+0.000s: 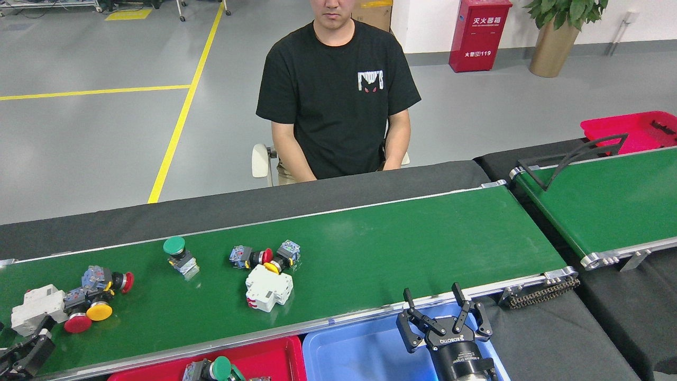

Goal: Pick switch part from conveyor to tray

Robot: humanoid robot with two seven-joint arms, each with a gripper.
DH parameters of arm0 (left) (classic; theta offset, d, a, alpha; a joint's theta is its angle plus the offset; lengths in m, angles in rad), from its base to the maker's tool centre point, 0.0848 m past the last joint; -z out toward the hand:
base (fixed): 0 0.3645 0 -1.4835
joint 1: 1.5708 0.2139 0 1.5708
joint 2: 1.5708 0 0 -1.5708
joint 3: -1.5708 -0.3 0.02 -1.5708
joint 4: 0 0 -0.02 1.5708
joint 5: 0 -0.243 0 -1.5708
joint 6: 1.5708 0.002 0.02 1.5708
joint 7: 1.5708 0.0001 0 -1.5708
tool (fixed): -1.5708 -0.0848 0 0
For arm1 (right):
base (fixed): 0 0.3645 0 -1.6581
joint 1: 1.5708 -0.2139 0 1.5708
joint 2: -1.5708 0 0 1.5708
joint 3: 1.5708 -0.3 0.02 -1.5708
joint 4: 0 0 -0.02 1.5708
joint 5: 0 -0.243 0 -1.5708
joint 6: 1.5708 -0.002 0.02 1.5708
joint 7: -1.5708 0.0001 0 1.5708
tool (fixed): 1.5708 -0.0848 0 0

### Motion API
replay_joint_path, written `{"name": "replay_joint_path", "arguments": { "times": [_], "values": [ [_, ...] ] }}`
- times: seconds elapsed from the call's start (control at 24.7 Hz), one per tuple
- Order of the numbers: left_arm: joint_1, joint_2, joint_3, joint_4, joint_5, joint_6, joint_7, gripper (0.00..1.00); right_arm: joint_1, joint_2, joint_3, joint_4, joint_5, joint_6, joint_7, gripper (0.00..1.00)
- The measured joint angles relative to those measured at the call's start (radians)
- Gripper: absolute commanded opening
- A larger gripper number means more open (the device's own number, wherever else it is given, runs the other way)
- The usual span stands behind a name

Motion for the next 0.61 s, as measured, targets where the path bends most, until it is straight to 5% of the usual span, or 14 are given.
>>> {"name": "replay_joint_path", "arguments": {
  "times": [0.45,0.49,0.61],
  "values": [
    [-0.057,0.0,-0.059,0.034,0.0,0.169,0.001,0.97,-0.009,-0.003,-0.004,0.016,0.0,-0.036,0.005,0.99],
    [-0.07,0.0,-0.072,0.048,0.0,0.2,0.001,0.92,-0.017,-0.003,-0.005,0.018,0.0,-0.037,0.009,0.99],
    [-0.093,0.0,-0.11,0.071,0.003,0.271,0.006,0.43,-0.026,-0.003,-0.005,0.025,0.0,-0.037,0.016,0.99]
  ]
}}
